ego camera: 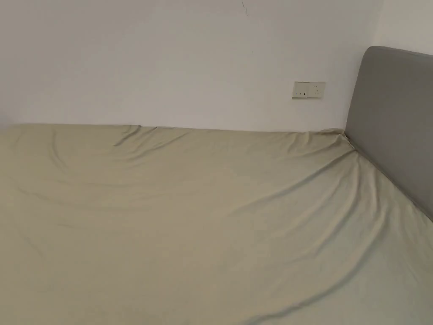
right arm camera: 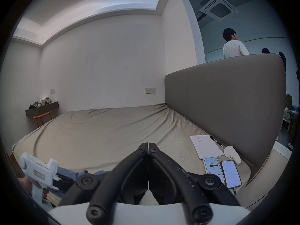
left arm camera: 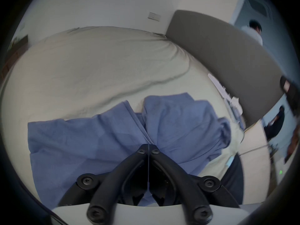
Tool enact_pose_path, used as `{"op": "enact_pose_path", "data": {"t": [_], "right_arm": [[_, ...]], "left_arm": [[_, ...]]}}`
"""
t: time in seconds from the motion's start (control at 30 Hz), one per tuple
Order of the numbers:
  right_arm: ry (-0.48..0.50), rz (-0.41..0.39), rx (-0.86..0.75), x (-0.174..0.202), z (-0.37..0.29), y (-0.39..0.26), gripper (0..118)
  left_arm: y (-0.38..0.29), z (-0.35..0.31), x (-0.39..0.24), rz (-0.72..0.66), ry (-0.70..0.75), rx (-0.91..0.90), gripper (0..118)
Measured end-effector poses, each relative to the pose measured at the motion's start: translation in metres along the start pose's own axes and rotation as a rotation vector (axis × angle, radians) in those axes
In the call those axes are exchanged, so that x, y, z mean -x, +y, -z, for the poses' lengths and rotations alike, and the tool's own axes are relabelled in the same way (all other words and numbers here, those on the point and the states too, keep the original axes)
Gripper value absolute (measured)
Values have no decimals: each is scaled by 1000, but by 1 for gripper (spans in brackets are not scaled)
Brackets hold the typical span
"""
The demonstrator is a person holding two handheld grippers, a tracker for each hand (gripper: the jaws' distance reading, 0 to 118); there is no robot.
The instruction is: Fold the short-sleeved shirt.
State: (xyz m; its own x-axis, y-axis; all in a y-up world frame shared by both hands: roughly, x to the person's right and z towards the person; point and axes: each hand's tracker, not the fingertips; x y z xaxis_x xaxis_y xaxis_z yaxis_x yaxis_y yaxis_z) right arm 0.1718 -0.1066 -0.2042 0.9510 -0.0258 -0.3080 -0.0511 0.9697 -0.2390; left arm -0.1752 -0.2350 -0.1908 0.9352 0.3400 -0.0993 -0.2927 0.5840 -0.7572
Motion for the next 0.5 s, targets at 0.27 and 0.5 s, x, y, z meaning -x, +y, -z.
{"op": "enact_pose_path", "data": {"t": [0.27,0.5], "right_arm": [[31,-4,9,10,8,2,2],[71,3,28,23,15,0,2]], "left_arm": [[-3,-80,137,-360,-100,-152,118],[-47,-85,226,-686,-139,-149,118]]}}
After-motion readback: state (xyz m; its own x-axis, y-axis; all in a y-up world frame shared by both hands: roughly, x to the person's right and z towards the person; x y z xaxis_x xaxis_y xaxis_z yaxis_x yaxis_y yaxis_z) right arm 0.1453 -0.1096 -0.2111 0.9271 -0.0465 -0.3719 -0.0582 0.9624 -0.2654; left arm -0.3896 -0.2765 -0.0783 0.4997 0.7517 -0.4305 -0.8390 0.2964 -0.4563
